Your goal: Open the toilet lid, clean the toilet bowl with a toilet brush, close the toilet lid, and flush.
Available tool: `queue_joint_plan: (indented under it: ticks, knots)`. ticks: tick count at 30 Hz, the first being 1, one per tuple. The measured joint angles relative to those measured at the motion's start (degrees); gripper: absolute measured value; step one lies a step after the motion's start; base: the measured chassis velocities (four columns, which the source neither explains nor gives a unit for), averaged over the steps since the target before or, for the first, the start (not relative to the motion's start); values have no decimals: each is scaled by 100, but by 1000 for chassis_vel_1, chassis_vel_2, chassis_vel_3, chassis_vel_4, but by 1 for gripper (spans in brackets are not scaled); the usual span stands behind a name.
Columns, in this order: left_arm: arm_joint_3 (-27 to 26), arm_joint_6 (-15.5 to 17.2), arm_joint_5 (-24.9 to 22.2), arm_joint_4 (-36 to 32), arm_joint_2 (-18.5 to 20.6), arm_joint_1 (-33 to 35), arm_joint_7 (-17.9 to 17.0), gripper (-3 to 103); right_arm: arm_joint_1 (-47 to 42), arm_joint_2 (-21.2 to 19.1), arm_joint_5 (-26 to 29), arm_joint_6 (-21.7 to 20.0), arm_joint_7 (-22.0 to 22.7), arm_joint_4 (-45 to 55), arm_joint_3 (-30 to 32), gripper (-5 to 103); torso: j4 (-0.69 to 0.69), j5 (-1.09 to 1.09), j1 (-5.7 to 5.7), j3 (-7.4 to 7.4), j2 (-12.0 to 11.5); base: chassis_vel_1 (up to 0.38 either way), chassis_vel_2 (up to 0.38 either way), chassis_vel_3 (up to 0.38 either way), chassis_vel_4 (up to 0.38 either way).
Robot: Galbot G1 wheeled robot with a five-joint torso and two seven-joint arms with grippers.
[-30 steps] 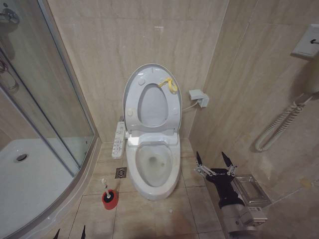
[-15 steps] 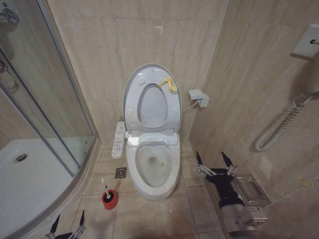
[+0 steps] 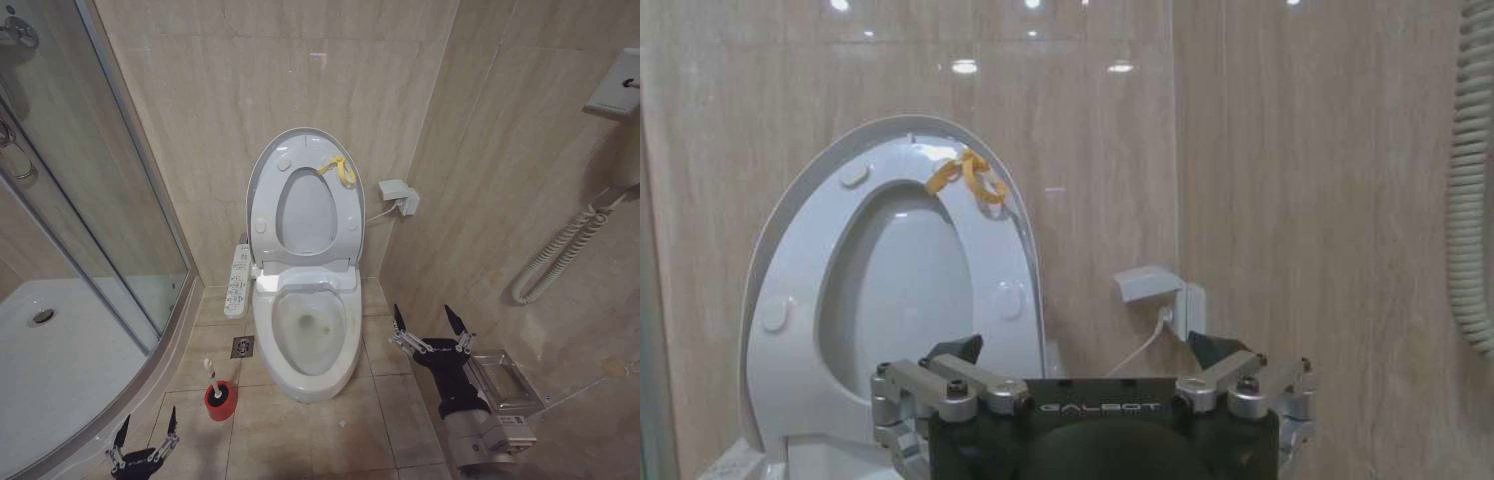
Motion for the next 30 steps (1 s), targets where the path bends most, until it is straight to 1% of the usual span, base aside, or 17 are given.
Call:
queue_joint_plan:
  ticks: [1,3,4,7,8,10,11,12,13,23,24,26,27,30]
  knots:
    - [28,20,7,181,53,-190,-1,96,0,0,0,0,0,0,0,100,-3,-1,0,0,0,0,0,0,0]
    - [121,-2,-113,489,133,-488,54,96,-1,0,0,0,0,0,0,100,-2,-1,0,0,0,0,0,0,0]
    - [121,-2,-113,489,133,-488,54,96,-1,0,0,0,0,0,0,100,-2,-1,0,0,0,0,0,0,0]
    - [238,62,-250,655,198,-717,314,95,-1,0,0,0,0,0,0,100,0,-1,0,0,0,0,0,0,0]
    - [238,62,-250,655,198,-717,314,95,-1,0,0,0,0,0,0,100,0,-1,0,0,0,0,0,0,0]
    - [264,68,-303,704,213,-791,508,95,0,0,0,0,0,0,0,100,0,-1,0,0,0,0,0,0,0]
    - [264,68,-303,704,213,-791,508,95,0,0,0,0,0,0,0,100,0,-1,0,0,0,0,0,0,0]
    - [288,68,-321,755,229,-850,694,100,0,0,0,0,0,0,0,100,-1,-1,0,0,0,0,0,0,0]
    - [313,66,-320,833,251,-914,824,100,0,0,0,0,0,0,0,100,0,-1,0,0,0,0,0,0,0]
    - [448,162,-326,1262,444,-1434,1120,100,0,0,0,0,0,0,0,100,-2,0,0,0,0,0,0,0,0]
    - [567,184,-334,1380,475,-1589,1226,100,0,0,0,0,0,0,0,100,0,-1,0,0,0,0,0,0,0]
    - [613,196,-341,1414,479,-1641,1267,100,0,0,0,0,0,0,0,100,-1,0,0,0,0,0,0,0,0]
    - [681,204,-360,1478,481,-1711,1343,102,0,0,0,0,0,0,0,100,-2,0,0,0,0,0,0,0,0]
    - [844,212,-372,1650,464,-1850,1422,102,0,0,0,0,0,0,0,100,-2,0,0,-1,0,0,0,0,0]
